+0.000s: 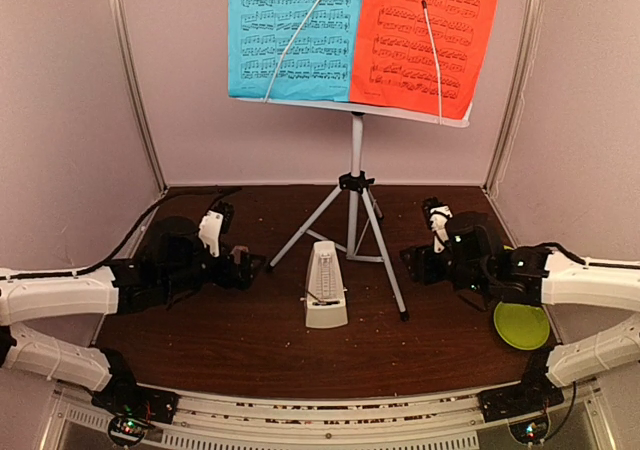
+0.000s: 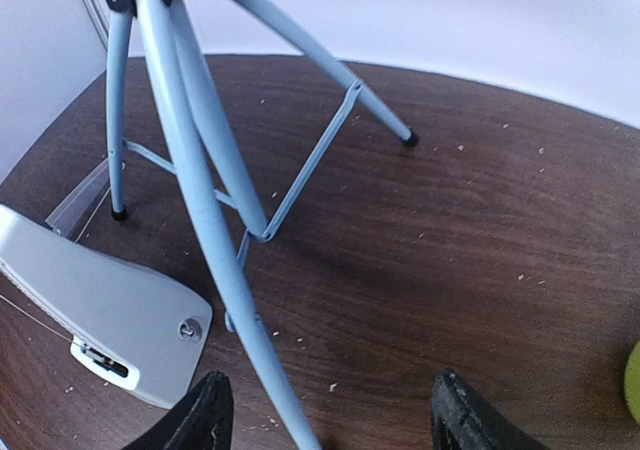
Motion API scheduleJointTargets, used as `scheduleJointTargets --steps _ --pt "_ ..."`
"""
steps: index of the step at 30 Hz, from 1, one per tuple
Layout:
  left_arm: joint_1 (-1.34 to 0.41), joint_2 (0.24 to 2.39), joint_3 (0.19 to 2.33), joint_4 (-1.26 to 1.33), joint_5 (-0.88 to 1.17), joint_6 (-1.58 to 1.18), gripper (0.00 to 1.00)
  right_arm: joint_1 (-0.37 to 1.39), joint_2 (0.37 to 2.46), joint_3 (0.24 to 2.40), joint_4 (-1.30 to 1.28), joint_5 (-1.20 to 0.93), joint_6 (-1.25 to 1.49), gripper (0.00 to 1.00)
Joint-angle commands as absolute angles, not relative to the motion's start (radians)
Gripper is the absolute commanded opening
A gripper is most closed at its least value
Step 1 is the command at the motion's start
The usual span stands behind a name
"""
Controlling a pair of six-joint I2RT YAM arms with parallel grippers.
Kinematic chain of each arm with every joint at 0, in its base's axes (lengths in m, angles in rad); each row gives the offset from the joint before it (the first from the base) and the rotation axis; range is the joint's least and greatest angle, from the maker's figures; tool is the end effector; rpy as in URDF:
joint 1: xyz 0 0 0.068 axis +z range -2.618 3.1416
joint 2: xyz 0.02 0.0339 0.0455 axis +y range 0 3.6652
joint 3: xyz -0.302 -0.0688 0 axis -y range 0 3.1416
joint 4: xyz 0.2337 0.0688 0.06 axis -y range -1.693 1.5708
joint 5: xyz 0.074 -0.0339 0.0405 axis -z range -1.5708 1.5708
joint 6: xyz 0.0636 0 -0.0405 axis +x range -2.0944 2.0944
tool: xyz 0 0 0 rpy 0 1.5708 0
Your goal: Set up the instrument practice props
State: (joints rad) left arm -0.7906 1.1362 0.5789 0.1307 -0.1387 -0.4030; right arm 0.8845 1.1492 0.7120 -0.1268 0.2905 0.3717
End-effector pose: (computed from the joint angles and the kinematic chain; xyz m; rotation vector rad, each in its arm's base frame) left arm 0.1804 -0.1698 0.2581 0.3044 2.0261 -0.6231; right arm 0.1710 0.1800 0.2723 -0.3747 2.1066 0.4377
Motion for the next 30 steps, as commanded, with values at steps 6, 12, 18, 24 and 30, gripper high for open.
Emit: scheduleJointTargets --steps 6,12,18,24,30 --pt "-0.654 1.011 0.7 -0.089 -0.22 -0.414 0.98 0.722 0.893 0.732 -0.229 0.18 0.278 0.89" --pt "-0.64 0.988 0.867 -0.303 -0.296 -0.371 0.98 0.634 0.844 0.807 -0.249 0.085 0.23 1.0" --pt "-0.64 0.976 0.974 -0.42 -0.314 -0.368 0.98 0.618 0.871 0.861 -0.236 0.011 0.242 1.0" --pt "-0.64 0.913 0.951 -0.409 -0.243 -0.346 0.98 0.622 0.926 0.863 -0.173 -0.113 0.308 1.0" --pt "-0.649 0.893 0.917 -0.41 -0.212 -0.36 0.98 0.677 0.924 0.788 -0.048 -0.094 0.366 1.0"
